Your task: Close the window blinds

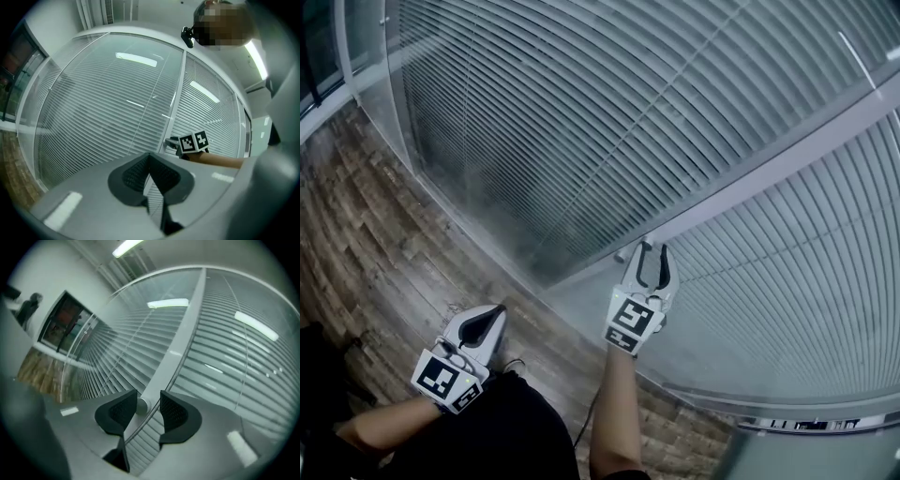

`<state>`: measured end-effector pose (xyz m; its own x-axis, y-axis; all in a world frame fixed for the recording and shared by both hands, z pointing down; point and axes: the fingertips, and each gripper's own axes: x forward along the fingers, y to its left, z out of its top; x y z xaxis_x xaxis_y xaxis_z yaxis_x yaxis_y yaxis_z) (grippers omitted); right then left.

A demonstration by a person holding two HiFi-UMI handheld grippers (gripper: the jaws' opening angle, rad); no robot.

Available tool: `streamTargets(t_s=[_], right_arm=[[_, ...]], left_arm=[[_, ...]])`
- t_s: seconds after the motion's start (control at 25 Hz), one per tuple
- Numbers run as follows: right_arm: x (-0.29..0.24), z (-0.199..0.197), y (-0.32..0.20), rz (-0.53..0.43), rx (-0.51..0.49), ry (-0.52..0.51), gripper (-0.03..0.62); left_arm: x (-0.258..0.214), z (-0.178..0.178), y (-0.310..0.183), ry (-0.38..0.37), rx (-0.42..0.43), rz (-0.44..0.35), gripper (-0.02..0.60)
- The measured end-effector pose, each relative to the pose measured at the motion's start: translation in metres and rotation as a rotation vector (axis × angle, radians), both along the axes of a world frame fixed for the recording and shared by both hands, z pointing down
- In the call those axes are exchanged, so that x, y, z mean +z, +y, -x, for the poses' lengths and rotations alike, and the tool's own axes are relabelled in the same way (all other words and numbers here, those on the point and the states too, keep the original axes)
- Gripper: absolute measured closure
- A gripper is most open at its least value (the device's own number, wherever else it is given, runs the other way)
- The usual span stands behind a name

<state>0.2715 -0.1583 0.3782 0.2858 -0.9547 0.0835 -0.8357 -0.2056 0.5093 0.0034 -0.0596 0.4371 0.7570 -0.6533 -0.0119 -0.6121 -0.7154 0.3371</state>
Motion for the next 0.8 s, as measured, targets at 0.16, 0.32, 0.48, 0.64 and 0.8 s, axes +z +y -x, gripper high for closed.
streamTargets(t_s=[0.16, 0.32, 0.48, 0.64, 0.8], right_arm=[[0.001, 0.005, -0.003, 0.075, -0.022, 0.154, 0.437], [0.011, 0.004, -0.005, 0.125, -0.021, 0.121, 0.428], [0.022, 0.003, -0.012, 0.162, -0.011, 0.129, 0.425], [0.027, 0.0, -0.013, 0.174, 0.015, 0.162, 0.448], [0.024, 0.001, -0.014, 0.185, 0.029, 0.218, 0.454]], left_arm=[[0.0, -0.007, 0.0, -0.011, 0.005, 0.002, 0.58], [-0.002, -0.007, 0.002, -0.01, 0.0, -0.003, 0.58], [0.001, -0.007, -0.001, -0.009, -0.01, -0.002, 0.581], [0.003, -0.007, -0.001, -0.008, -0.012, -0.005, 0.58], [0.001, -0.007, -0.002, -0.012, -0.017, -0.015, 0.58]])
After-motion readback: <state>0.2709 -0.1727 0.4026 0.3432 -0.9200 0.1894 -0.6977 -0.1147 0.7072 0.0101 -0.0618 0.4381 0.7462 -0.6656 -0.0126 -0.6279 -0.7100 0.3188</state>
